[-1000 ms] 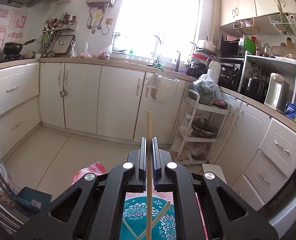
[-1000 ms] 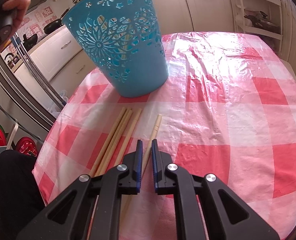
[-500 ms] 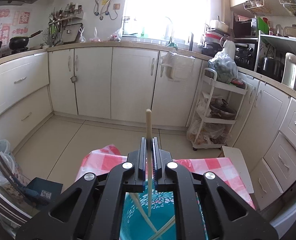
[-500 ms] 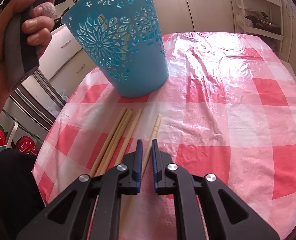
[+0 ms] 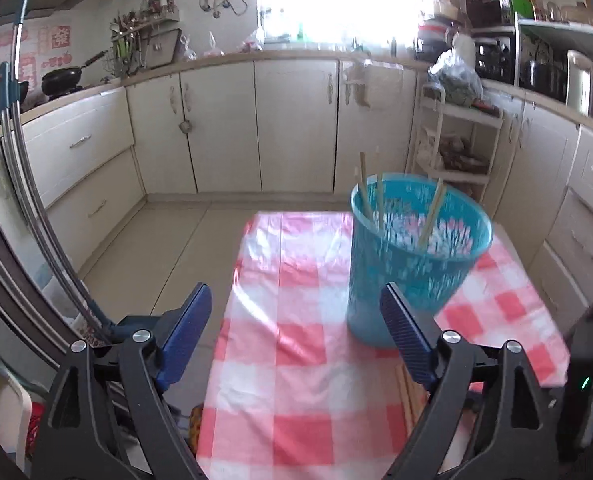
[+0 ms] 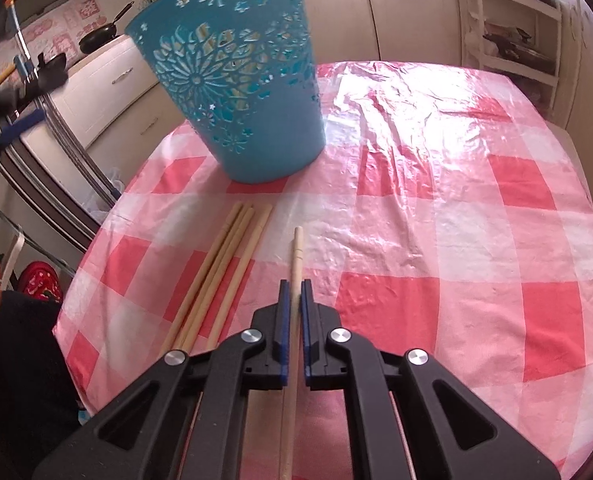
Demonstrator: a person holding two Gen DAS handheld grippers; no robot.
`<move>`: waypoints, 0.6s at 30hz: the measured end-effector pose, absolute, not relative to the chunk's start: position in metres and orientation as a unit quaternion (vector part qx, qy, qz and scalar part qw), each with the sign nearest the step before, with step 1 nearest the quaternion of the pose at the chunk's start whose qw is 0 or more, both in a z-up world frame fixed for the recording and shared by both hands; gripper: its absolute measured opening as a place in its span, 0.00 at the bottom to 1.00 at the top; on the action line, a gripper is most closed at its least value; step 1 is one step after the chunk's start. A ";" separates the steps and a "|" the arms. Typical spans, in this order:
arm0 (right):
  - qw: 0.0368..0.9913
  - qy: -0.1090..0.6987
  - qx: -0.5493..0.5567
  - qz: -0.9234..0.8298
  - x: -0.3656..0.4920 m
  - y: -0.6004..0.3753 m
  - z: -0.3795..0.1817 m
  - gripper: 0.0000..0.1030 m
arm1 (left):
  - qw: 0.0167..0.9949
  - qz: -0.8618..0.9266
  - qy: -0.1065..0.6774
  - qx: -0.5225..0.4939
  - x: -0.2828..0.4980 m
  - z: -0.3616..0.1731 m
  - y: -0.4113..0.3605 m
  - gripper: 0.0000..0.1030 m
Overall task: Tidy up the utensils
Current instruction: 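Lift the chopstick with the right gripper and drop it into the cup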
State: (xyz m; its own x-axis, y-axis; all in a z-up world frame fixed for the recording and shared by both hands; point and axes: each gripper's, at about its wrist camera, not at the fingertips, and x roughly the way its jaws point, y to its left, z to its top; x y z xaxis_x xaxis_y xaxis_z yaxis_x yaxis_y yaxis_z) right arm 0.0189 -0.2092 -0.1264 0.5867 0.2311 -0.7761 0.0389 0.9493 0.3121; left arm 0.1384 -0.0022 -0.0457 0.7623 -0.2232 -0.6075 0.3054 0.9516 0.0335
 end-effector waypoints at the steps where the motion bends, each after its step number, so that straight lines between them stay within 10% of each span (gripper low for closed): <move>1: 0.877 0.449 0.164 0.055 0.017 -0.214 -0.124 0.05 | 0.926 -0.140 0.341 0.085 0.138 -0.064 -0.003 0.81; 7: 0.887 0.402 0.217 0.065 -0.004 -0.231 -0.092 0.05 | 0.855 -0.130 0.483 0.139 0.162 -0.139 -0.014 0.81; 18: 0.922 0.297 0.231 0.086 -0.007 -0.247 -0.009 0.05 | 0.854 -0.146 0.490 0.099 0.177 -0.162 -0.038 0.87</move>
State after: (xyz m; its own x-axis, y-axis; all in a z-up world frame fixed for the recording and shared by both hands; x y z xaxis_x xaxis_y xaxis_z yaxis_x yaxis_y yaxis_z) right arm -0.0069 -0.2468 -0.0091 0.8082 0.2967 -0.5087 -0.0213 0.8780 0.4781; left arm 0.1770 -0.0381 -0.1617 0.4766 -0.1521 -0.8658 0.3456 0.9380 0.0254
